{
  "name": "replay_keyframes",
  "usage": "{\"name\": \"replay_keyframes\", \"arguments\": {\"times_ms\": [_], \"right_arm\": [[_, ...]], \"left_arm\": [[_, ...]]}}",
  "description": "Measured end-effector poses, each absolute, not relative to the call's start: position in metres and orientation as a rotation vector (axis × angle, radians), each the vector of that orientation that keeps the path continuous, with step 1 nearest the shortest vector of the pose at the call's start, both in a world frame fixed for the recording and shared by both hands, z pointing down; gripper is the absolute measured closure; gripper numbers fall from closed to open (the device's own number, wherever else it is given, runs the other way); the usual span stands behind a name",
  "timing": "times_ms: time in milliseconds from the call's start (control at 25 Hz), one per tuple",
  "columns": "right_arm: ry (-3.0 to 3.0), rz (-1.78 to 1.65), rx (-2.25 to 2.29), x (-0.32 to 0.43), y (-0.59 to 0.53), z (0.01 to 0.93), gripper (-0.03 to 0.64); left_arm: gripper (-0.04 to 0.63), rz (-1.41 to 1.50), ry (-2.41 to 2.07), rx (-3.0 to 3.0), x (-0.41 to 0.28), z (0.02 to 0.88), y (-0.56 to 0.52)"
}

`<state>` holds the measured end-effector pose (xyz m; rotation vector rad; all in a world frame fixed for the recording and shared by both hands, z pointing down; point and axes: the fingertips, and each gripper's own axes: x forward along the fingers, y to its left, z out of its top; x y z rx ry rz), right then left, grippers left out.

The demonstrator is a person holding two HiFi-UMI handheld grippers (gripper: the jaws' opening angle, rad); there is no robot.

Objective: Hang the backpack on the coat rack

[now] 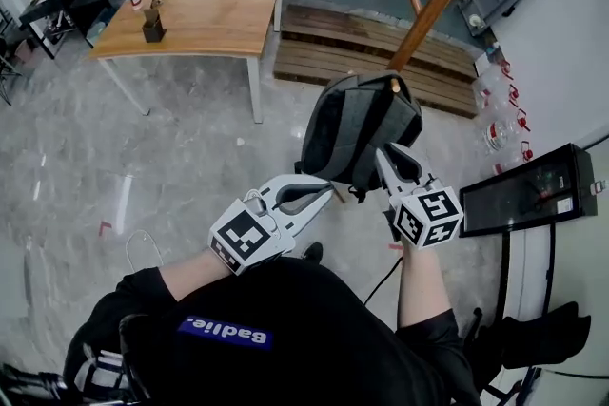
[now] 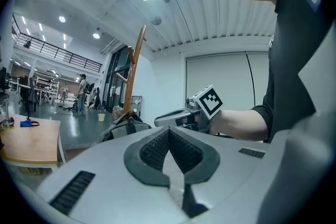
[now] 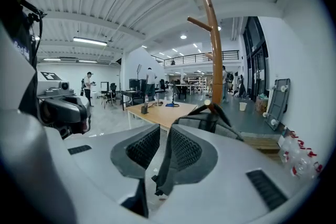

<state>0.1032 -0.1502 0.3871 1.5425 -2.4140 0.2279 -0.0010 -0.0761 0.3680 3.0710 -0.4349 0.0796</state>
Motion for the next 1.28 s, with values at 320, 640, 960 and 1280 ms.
{"name": "replay_keyframes", "arguments": {"times_ms": [320,640,960,1280], "right_arm": [[-2.502,0.092,1.612,0.039,-0.087,0.369,0.549],[-2.691,0.029,1.513,0.016,-0.034,0.347,0.579],[-2.769,0.043,1.435,0.032,-0.015,0.351,0.611],[-2.792,0.084,1.406,0.039,-0.008,0.366,0.612]], "left_arm": [[0.586,0.03,-0.394,3.071,-0.039,0.369,-0.06],[0.586,0.021,-0.478,3.07,-0.025,0.361,-0.041],[0.586,0.044,-0.496,3.06,0.013,0.362,-0.029],[0.586,0.07,-0.526,3.039,0.022,0.37,-0.024]]}}
